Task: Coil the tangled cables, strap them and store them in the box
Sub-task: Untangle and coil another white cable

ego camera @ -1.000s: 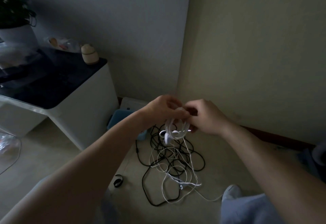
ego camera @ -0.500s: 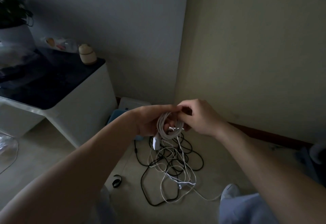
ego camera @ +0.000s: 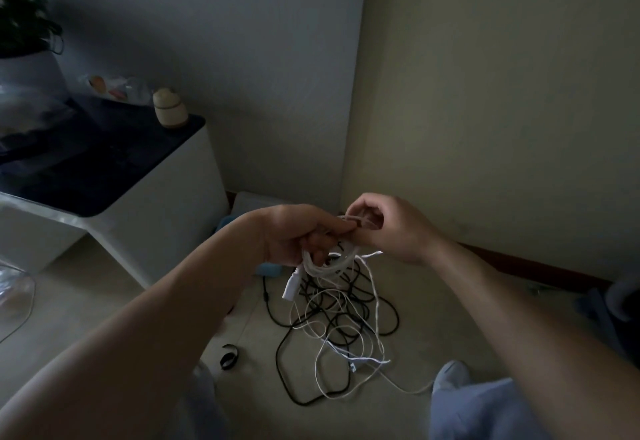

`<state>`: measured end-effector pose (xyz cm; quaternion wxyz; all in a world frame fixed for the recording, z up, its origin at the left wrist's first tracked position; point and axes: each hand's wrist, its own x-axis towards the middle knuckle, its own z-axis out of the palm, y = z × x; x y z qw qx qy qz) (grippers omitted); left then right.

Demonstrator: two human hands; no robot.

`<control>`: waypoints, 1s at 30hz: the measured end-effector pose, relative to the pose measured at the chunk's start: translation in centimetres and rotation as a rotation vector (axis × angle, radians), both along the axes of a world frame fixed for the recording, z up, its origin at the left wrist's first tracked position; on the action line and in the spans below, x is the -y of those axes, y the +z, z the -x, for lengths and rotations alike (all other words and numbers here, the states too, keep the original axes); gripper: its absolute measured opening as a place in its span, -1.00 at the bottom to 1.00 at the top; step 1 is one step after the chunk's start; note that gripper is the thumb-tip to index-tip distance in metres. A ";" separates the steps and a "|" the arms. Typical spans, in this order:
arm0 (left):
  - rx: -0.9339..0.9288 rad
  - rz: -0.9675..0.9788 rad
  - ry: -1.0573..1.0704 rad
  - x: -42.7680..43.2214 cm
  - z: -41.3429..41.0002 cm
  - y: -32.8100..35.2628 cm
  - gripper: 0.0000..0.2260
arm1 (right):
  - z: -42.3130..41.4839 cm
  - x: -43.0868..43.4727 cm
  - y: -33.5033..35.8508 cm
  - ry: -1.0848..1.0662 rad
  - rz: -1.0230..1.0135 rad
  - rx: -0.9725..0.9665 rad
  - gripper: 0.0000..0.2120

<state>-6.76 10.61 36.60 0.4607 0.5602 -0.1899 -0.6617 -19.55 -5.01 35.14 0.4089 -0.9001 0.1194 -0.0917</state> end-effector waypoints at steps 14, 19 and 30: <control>-0.384 0.278 0.607 -1.1 -2.2 1.2 -0.64 | -0.4 2.0 -2.3 -0.067 -0.965 -0.046 -0.70; -0.448 0.397 0.855 -0.6 -2.6 0.5 -0.55 | -1.1 -1.0 -3.7 -0.020 -0.809 -0.175 -0.81; 0.106 0.368 1.163 -0.5 -4.7 0.4 -0.71 | -0.8 -0.2 -3.4 0.012 -0.477 -0.354 -0.86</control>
